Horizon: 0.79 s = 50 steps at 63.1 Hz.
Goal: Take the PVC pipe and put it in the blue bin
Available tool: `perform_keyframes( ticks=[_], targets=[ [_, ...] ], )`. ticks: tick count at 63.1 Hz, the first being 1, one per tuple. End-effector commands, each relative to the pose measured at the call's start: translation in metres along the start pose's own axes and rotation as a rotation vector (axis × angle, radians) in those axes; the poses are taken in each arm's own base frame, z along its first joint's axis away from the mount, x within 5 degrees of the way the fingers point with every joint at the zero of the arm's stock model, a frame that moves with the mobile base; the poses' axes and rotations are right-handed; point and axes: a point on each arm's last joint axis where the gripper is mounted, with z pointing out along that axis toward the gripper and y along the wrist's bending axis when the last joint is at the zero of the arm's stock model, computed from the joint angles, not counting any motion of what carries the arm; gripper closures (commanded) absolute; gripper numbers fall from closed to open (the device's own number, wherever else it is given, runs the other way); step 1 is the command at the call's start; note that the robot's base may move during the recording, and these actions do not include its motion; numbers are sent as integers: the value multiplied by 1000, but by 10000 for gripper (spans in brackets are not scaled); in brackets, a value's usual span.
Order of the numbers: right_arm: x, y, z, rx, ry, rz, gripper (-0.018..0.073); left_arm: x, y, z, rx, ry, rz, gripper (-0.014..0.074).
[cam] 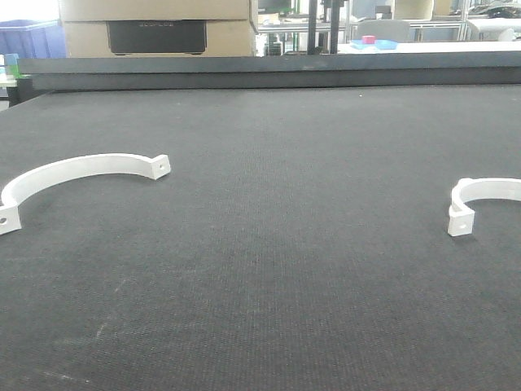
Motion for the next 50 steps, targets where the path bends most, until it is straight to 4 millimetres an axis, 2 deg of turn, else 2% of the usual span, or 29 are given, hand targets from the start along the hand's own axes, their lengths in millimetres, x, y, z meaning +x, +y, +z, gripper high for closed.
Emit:
perform_keyframes(
  ticks=[1,10,15,26,37,45,50],
  targets=[
    [-19,1,0,3,-114,13,727,-27,-1,-2,-1,-95,0,707],
    [-71,10,-1,-24,-212,18,727,-78,-3,-11,2,-211,52,707],
    [-96,15,-2,-37,-219,19,727,-99,-4,-13,-3,-211,90,707],
    [-132,23,21,-41,-131,13,727,-145,-5,-2,-9,-189,102,707],
    [-141,28,56,-35,108,9,727,-167,-6,29,-8,33,60,707],
    [-132,29,81,-27,314,7,727,-167,-7,53,-3,228,33,707],
    [-119,28,97,-16,434,8,727,-163,-7,69,-4,327,31,707]
  ],
)
